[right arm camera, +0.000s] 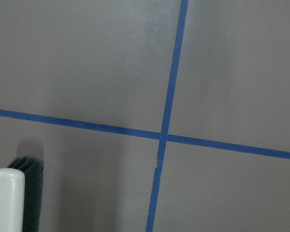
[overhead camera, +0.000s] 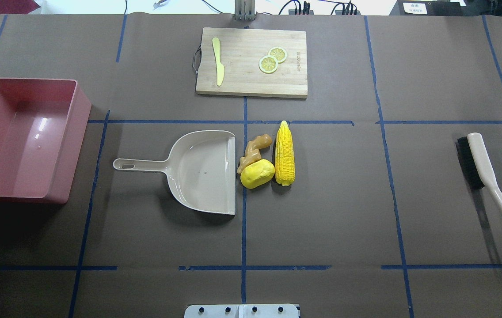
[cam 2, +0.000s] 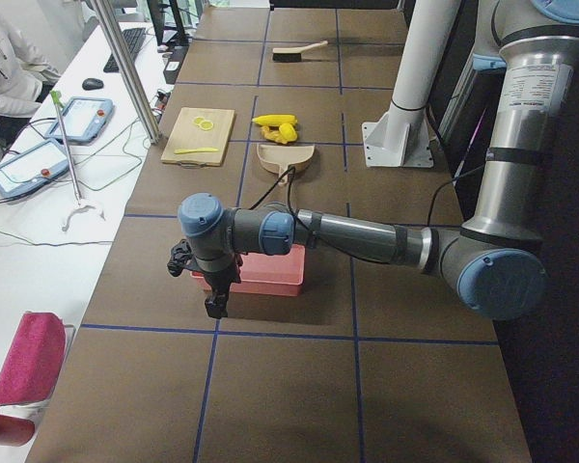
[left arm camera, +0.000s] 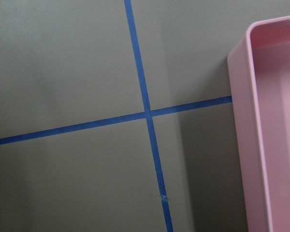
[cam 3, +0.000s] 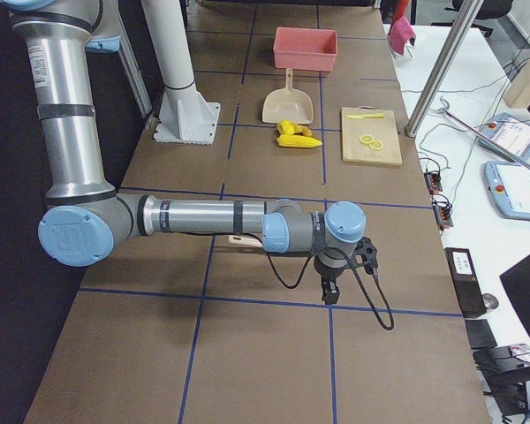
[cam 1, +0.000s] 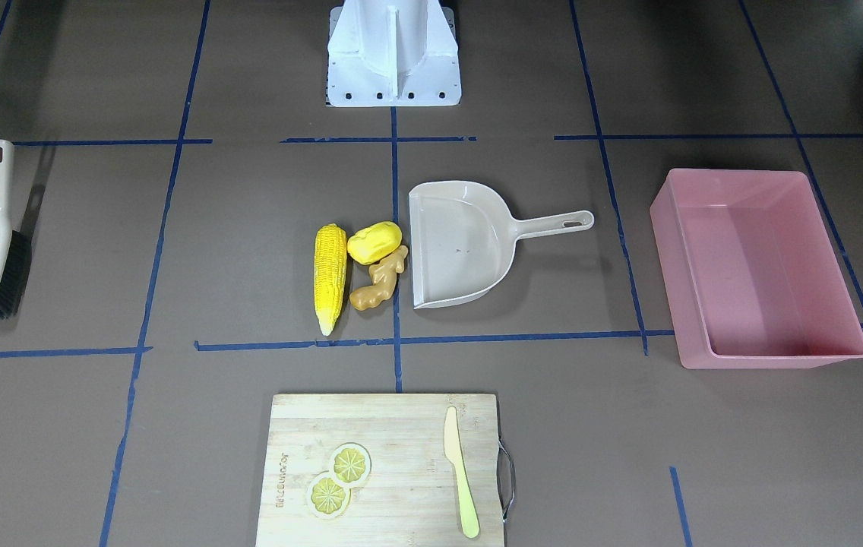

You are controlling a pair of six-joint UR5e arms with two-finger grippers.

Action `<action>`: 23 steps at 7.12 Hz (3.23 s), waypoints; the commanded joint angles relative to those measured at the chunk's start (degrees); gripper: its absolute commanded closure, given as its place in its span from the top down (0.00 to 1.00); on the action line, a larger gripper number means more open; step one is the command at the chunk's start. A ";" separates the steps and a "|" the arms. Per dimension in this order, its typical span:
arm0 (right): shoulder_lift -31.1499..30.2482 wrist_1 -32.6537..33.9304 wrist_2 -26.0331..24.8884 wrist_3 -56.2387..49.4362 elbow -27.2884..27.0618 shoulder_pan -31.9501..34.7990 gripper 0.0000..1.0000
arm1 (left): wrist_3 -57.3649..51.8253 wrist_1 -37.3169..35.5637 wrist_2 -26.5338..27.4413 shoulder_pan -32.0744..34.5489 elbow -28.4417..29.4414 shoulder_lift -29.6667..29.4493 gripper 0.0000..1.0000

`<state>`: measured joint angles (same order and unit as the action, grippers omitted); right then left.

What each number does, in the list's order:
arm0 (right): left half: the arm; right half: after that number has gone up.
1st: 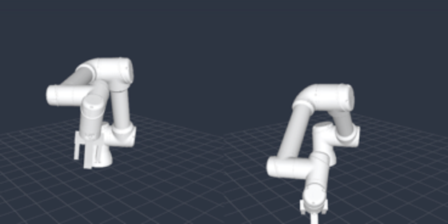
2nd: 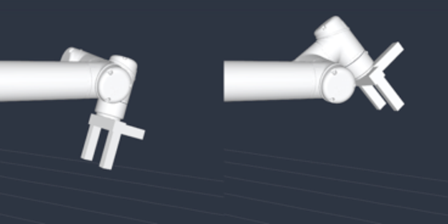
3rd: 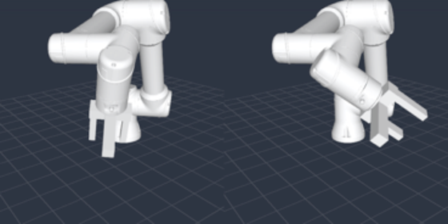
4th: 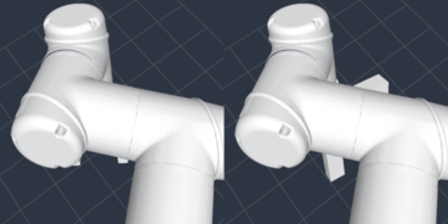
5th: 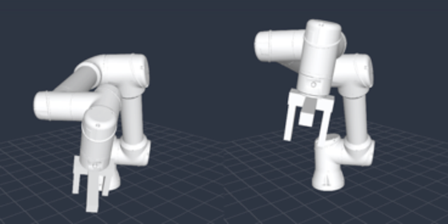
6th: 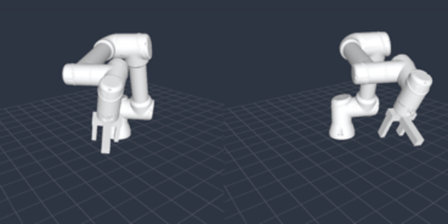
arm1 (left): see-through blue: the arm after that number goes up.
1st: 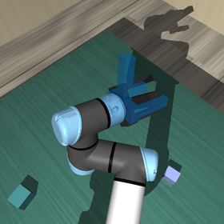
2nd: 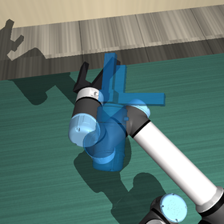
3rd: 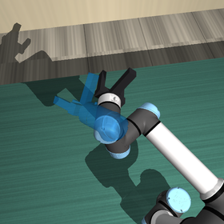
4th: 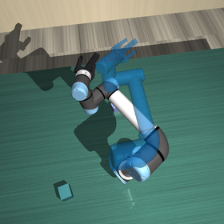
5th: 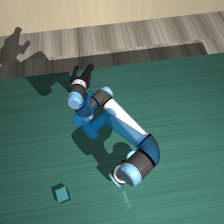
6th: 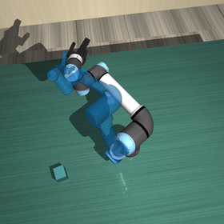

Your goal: Sweep and dump trash into bin

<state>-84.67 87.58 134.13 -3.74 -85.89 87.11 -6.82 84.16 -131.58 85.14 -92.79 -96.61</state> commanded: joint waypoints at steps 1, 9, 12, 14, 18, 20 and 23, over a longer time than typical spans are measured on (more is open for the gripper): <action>-1.20 -0.04 0.34 -0.22 -0.77 -0.09 1.00 | -1.34 -0.66 0.27 -1.97 -2.73 0.80 1.00; -8.82 -10.89 7.43 9.89 -4.52 -3.50 1.00 | -1.45 9.82 -8.41 -2.78 -5.64 5.54 1.00; -17.96 -40.30 3.80 41.53 -8.58 -16.04 1.00 | -1.27 18.49 -10.01 -14.68 -5.56 0.49 1.00; -23.67 -40.56 -3.76 47.74 -17.36 -24.94 0.99 | 4.77 18.59 -9.92 -20.16 -5.47 -5.93 1.00; -26.60 -40.91 -5.10 54.18 -18.36 -32.07 0.92 | 5.15 19.38 -8.26 -25.97 -4.33 -10.70 1.00; -26.69 -40.91 -8.25 54.19 -16.95 -34.10 0.86 | 5.59 19.38 -1.60 -29.40 -5.21 -12.02 1.00; -26.60 -41.26 -10.19 54.80 -16.77 -34.81 0.20 | 8.93 19.55 -1.22 -30.46 -5.47 -14.12 1.00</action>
<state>-111.27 46.58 124.83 50.68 -102.66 52.44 1.36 103.59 -133.05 55.26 -98.11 -109.55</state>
